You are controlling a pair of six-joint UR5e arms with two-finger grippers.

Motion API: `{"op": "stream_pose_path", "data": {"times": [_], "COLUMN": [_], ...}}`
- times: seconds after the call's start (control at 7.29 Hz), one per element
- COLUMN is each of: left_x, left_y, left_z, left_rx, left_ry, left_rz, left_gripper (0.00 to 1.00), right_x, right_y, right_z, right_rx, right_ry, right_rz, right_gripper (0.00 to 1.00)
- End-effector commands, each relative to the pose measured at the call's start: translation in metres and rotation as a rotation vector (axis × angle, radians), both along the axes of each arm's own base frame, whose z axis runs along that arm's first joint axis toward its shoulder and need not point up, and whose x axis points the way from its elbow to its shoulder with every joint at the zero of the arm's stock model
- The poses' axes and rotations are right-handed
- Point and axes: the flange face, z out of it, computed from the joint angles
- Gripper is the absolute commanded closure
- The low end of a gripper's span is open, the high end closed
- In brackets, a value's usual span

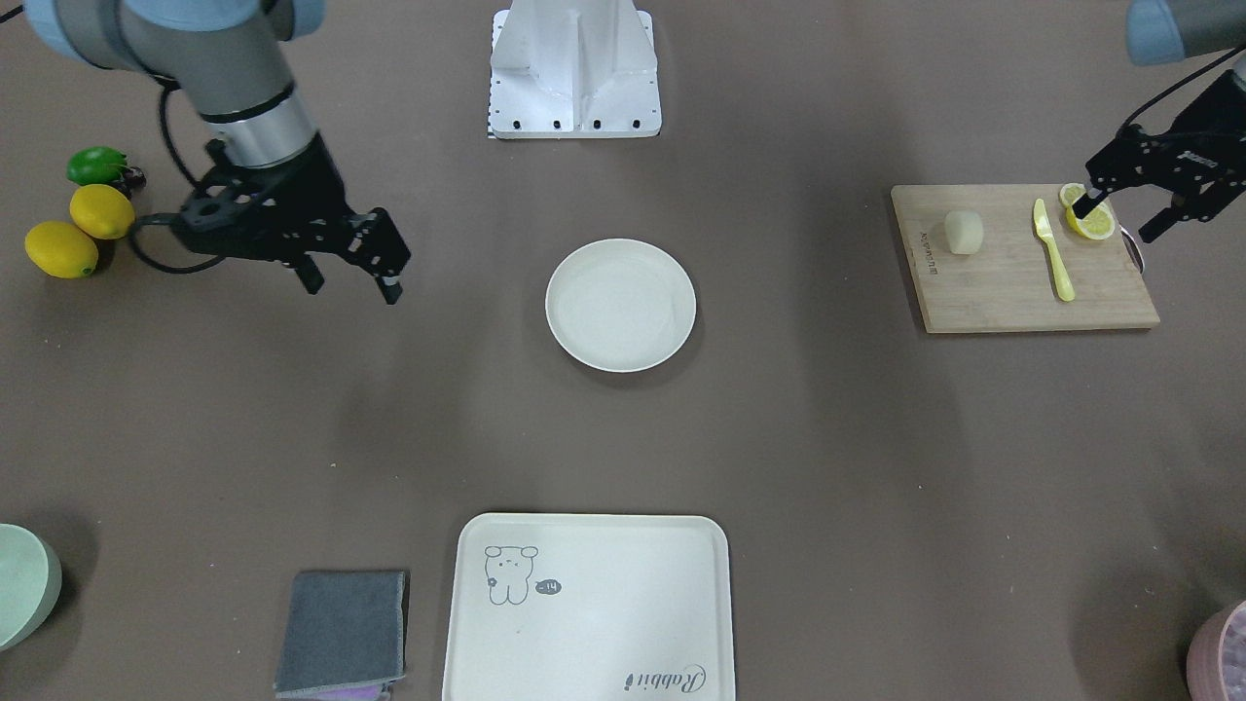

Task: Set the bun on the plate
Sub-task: 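Release the plate and withdraw the right gripper away, then lower the left gripper onto the pale bun on the cutting board and grasp it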

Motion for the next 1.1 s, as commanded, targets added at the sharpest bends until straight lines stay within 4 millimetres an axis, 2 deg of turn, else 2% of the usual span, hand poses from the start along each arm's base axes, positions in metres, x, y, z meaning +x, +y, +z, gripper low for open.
{"op": "stream_pose_path", "data": {"times": [0.0,0.14,0.27,0.41,0.55,0.69,0.82,0.96], "left_x": [0.038,0.060,0.094,0.121,0.134,0.147,0.153,0.153], "left_y": [0.028,0.035,0.046,0.057,0.064,0.069,0.071,0.072], "left_z": [0.017,0.020,0.021,0.023,0.027,0.033,0.038,0.041], "left_rx": [-0.037,-0.057,-0.069,-0.074,-0.062,-0.048,-0.041,-0.041], "left_ry": [-0.053,-0.079,-0.102,-0.123,-0.146,-0.171,-0.187,-0.192], "left_rz": [0.035,0.035,0.019,0.014,0.022,0.028,0.030,0.031], "left_gripper": [0.02,0.02,0.03,0.03,0.03,0.03,0.07,0.17], "right_x": [0.121,0.167,0.203,0.228,0.243,0.245,0.246,0.248], "right_y": [-0.022,-0.025,-0.022,-0.016,-0.012,-0.012,-0.009,-0.008], "right_z": [0.064,0.094,0.123,0.149,0.160,0.161,0.164,0.166], "right_rx": [0.064,0.107,0.145,0.171,0.179,0.178,0.176,0.174], "right_ry": [0.037,0.060,0.083,0.119,0.133,0.135,0.136,0.136], "right_rz": [-0.117,-0.163,-0.207,-0.232,-0.233,-0.231,-0.230,-0.227], "right_gripper": [0.00,0.00,0.00,0.00,0.00,0.00,0.00,0.00]}}
